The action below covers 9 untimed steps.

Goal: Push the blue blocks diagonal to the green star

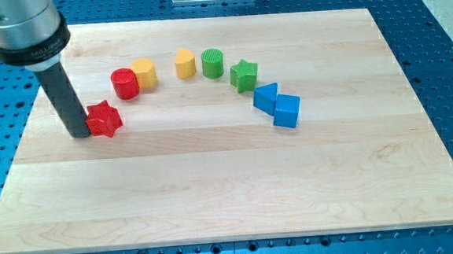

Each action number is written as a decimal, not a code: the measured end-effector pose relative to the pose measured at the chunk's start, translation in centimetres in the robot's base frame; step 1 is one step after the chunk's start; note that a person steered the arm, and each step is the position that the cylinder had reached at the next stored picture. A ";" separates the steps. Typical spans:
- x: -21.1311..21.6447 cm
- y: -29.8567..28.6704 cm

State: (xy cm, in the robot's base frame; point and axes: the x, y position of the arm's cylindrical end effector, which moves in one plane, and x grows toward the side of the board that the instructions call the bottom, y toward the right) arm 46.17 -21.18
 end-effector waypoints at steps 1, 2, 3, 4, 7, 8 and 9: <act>1.3 0.0; 6.3 3.1; 10.2 9.7; 9.9 20.2; -0.5 28.2; -1.0 28.1; -1.0 27.7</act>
State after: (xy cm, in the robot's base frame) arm 45.20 6.53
